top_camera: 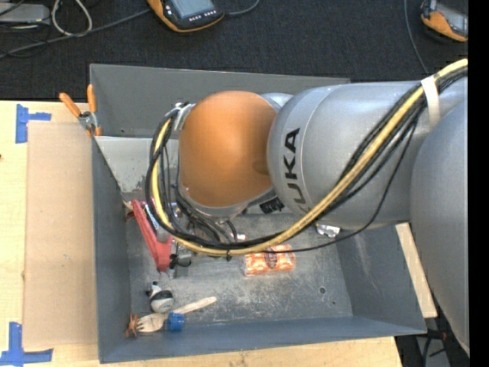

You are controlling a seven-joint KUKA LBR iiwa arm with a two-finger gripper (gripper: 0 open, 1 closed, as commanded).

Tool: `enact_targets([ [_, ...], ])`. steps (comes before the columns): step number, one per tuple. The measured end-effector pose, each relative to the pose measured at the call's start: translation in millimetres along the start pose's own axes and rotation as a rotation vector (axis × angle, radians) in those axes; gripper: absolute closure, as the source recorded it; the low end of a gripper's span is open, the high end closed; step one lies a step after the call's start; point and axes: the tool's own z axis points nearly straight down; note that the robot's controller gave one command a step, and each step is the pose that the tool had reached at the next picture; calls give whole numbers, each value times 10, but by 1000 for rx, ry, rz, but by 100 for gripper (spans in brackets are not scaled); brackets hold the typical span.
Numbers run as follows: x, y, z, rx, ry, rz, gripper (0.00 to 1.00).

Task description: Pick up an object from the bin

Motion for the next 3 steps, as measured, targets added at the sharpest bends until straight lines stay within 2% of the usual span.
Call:
enact_targets([
  [1, -96, -31, 362, -1, -6, -152, 100],
  [2, -83, -102, 494, 0, 6, -129, 100],
  [3, -128, -5, 407, 0, 7, -216, 100],
])
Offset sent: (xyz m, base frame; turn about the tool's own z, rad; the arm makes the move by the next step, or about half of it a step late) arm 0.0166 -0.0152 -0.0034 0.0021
